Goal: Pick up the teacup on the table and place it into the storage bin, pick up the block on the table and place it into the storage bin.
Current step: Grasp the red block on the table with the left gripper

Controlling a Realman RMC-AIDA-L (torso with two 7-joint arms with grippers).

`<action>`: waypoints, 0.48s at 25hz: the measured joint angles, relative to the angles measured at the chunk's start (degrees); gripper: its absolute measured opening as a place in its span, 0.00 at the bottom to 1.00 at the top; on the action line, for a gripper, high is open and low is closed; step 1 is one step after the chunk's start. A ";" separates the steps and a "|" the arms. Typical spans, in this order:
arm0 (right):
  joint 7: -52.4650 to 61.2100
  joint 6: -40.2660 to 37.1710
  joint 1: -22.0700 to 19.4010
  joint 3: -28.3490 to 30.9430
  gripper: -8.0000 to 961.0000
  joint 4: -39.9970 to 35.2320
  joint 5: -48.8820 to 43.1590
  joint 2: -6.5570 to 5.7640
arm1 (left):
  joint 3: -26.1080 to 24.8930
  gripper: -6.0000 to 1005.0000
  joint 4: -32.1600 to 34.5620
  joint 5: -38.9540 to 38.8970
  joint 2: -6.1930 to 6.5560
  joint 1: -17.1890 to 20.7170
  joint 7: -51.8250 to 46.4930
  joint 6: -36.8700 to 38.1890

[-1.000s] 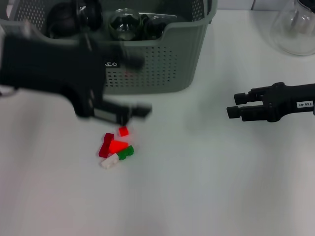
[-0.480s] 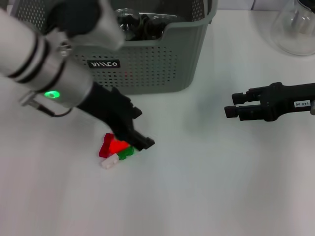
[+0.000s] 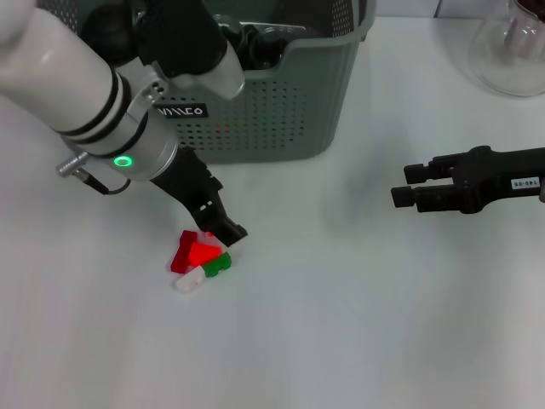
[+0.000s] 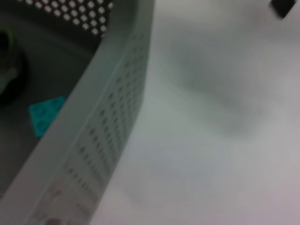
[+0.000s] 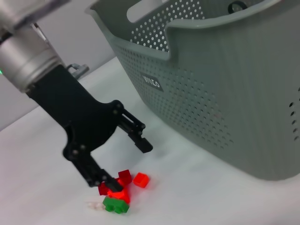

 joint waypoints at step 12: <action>-0.10 0.08 0.14 0.04 0.63 0.00 0.00 0.07 | 4.48 0.63 -4.21 3.50 -0.08 0.36 -0.52 -6.75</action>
